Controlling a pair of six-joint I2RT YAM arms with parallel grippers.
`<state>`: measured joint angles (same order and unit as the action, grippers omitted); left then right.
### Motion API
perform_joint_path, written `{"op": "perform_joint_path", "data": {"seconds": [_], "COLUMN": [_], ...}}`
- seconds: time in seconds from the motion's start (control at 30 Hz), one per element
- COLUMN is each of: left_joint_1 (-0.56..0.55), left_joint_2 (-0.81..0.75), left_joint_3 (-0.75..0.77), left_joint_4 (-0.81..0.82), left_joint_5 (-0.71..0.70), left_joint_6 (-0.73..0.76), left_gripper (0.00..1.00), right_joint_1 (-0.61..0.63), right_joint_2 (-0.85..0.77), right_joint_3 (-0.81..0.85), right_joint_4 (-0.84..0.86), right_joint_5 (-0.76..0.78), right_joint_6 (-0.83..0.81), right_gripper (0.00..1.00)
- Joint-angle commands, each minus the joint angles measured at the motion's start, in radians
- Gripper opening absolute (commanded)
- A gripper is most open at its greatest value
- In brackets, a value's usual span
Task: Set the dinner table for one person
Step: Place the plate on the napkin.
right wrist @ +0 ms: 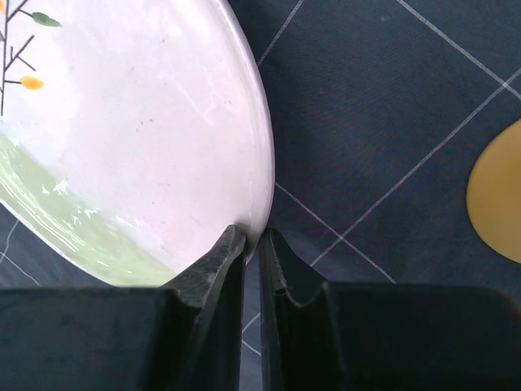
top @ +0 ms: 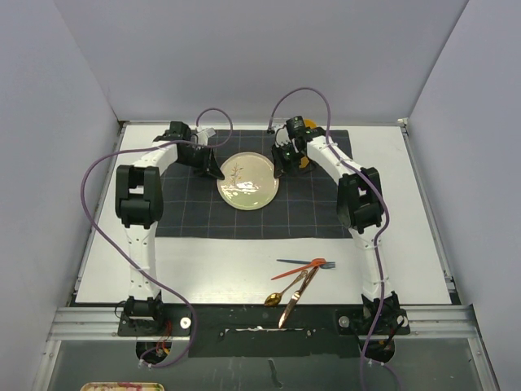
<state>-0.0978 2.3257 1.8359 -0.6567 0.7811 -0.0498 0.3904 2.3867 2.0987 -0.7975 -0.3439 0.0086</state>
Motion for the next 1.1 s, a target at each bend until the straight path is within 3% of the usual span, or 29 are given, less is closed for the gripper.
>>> {"op": "perform_joint_path", "data": {"seconds": [0.0,0.37,1.07], "left_joint_1": [-0.004,-0.01,-0.011], "left_joint_2": [0.063,0.066,0.074], "left_joint_3": [0.08,0.084,0.107], "left_joint_4": [-0.004,-0.003,-0.016], "left_joint_5": [-0.041,-0.057,-0.056], "left_joint_6": [0.026,0.03,0.047], "left_gripper": [0.0,0.0,0.0], "right_joint_1": [-0.002,-0.003,-0.001], "right_joint_2": [0.025,0.041,0.012], "right_joint_3": [0.053,0.052,0.095], "right_joint_4": [0.013,0.015,0.002], "right_joint_5": [-0.003,0.002,0.036], "right_joint_6": [-0.022,-0.027,-0.057], "right_gripper": [0.0,0.02,0.21]}}
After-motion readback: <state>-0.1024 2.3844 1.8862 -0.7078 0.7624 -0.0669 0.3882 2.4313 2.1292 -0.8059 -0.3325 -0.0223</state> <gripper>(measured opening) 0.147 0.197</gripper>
